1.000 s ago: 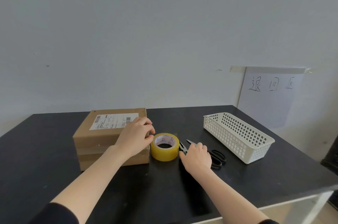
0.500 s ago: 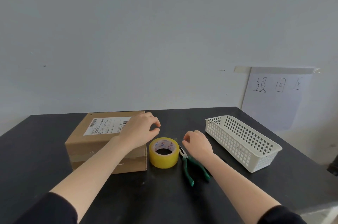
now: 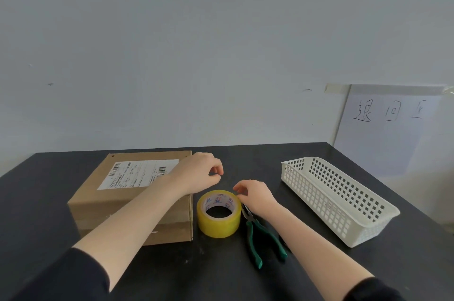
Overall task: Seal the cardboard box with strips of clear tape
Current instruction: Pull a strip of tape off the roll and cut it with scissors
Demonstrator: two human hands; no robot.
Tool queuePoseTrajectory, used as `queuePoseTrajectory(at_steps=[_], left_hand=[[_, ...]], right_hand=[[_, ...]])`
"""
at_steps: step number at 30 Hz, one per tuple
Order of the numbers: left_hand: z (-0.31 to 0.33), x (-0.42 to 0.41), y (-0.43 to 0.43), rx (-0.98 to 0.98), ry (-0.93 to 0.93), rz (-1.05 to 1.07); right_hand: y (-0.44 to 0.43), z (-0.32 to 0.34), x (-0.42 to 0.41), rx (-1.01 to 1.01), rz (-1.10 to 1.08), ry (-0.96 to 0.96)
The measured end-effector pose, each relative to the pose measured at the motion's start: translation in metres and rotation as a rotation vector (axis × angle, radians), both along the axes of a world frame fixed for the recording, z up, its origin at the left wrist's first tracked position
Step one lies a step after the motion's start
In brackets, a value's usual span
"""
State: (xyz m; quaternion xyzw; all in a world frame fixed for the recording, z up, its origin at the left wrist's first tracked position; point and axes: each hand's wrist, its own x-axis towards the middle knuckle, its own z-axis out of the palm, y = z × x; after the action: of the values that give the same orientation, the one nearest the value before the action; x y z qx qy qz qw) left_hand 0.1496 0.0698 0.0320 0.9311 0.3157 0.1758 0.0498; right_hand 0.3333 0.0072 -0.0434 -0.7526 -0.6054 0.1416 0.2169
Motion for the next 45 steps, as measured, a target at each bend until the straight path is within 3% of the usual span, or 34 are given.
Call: queuePoseTrajectory(at_steps=[13,23,35,41,45], left_hand=[[-0.007,0.006,0.004,-0.045,0.054,-0.013],[-0.003,0.0,-0.001,-0.05,-0.039,0.023],[0.013,-0.014,-0.023,-0.078,0.001,0.001],[0.011,-0.022,-0.03,-0.122,0.106,0.045],[0.011,-0.025,-0.033,-0.136,0.082,0.054]], right_hand=[[-0.002,-0.004,-0.006,0.086,-0.061,-0.008],[-0.022,0.041,-0.009,0.159,0.105,-0.015],[-0.029,0.085,-0.027,0.057,0.276,-0.097],[-0.03,0.089,-0.036,0.056,0.257,-0.045],[-0.029,0.088,-0.039,0.062,0.233,-0.022]])
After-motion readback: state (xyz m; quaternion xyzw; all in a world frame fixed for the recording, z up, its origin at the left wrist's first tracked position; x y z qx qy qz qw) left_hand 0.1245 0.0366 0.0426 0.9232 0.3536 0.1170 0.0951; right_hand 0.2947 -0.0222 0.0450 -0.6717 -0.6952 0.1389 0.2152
